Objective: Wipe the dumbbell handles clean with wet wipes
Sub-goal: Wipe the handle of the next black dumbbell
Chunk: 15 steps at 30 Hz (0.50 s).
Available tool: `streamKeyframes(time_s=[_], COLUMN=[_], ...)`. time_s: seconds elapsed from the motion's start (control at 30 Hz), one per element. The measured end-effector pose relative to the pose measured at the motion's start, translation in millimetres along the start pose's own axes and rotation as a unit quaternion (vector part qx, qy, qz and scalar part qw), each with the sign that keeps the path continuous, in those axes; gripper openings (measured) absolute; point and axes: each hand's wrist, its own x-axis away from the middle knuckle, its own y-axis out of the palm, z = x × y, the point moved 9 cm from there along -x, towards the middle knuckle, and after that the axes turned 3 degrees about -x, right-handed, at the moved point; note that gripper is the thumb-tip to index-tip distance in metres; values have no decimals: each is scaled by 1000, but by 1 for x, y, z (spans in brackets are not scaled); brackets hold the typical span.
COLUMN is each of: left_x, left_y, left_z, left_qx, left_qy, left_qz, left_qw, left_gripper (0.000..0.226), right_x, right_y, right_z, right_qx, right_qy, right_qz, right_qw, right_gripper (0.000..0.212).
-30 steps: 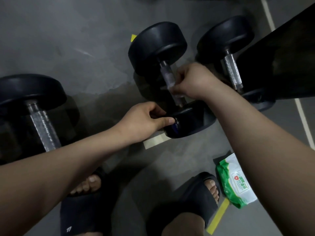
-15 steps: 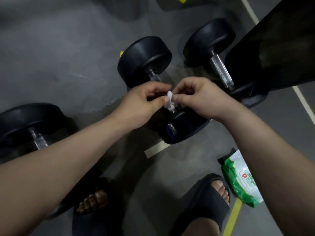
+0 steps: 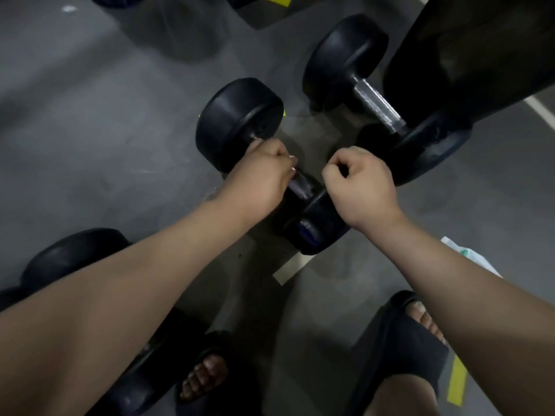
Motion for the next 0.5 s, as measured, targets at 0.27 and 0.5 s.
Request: streamKeyframes(time_s=[0.27,0.5], left_x=[-3,19], left_y=[9,27], left_z=[-25,44], left_qx=[-74,-119], left_qy=[-8,195], left_qz=[-1,-70], left_qw=[997,971], left_gripper=[24,21], right_x=[8,8], right_y=[-1,-4], right_z=[-3,2], right_qx=[2,-30], right_qy=[-18,-17], right_qz=[13,33], right_qw=[1000,999], right_gripper=[22,25])
